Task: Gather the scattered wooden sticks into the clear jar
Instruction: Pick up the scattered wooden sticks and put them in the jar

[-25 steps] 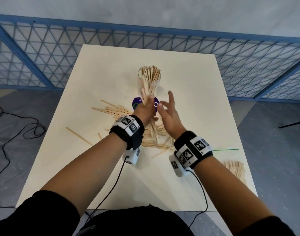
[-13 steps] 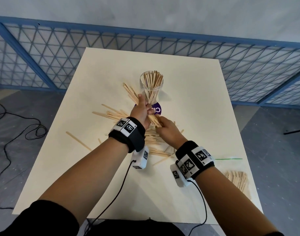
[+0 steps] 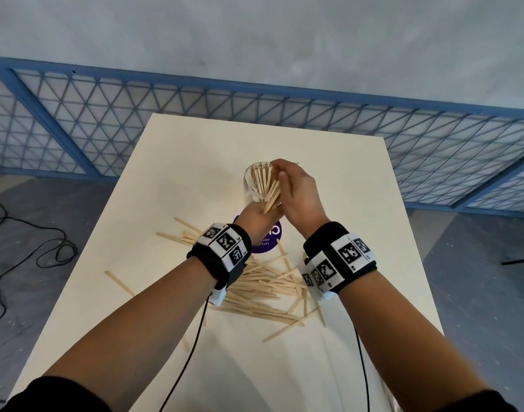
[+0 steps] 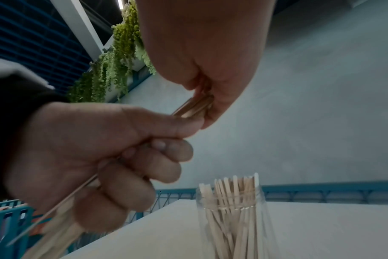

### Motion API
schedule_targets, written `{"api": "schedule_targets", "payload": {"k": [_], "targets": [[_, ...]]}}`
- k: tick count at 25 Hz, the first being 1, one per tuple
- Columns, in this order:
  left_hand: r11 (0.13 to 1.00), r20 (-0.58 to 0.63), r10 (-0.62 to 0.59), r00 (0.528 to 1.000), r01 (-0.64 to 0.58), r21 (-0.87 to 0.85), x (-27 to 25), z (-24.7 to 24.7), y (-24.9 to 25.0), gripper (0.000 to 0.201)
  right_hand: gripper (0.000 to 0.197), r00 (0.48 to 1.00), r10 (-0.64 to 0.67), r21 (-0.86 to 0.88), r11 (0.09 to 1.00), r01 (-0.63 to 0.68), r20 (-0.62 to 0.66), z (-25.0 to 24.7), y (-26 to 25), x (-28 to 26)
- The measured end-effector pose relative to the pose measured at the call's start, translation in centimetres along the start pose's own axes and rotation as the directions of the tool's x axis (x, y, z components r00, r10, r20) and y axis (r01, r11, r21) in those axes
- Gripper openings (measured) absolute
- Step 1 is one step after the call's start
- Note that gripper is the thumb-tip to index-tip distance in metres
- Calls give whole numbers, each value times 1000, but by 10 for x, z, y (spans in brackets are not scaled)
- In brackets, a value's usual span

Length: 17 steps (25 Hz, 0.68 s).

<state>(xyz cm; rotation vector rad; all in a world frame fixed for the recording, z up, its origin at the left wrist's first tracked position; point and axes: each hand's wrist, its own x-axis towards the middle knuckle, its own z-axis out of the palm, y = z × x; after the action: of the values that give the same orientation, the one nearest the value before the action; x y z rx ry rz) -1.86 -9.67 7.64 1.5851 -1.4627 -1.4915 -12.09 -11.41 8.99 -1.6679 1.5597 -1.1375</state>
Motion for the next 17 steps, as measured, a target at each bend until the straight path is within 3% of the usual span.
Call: {"api": "schedule_targets", "payload": {"k": [3, 5, 8, 13, 17], "targets": [[999, 30, 21, 999, -20, -41, 13, -5, 3, 40, 39, 992, -63, -35, 998, 59, -107, 2, 8, 6], [1000, 72, 7, 997, -4, -28, 20, -6, -1, 25, 39, 992, -33, 1, 999, 34, -119, 2, 13, 10], [999, 90, -24, 996, 27, -26, 26, -2, -4, 17, 33, 998, 54, 19, 998, -54, -19, 0, 16, 12], [992, 115, -92, 989, 101, -73, 40, 6, -14, 36, 26, 989, 127, 81, 988, -133, 79, -2, 24, 21], [998, 120, 24, 992, -16, -64, 47, -4, 5, 35, 33, 992, 44, 50, 997, -50, 122, -5, 9, 32]]}}
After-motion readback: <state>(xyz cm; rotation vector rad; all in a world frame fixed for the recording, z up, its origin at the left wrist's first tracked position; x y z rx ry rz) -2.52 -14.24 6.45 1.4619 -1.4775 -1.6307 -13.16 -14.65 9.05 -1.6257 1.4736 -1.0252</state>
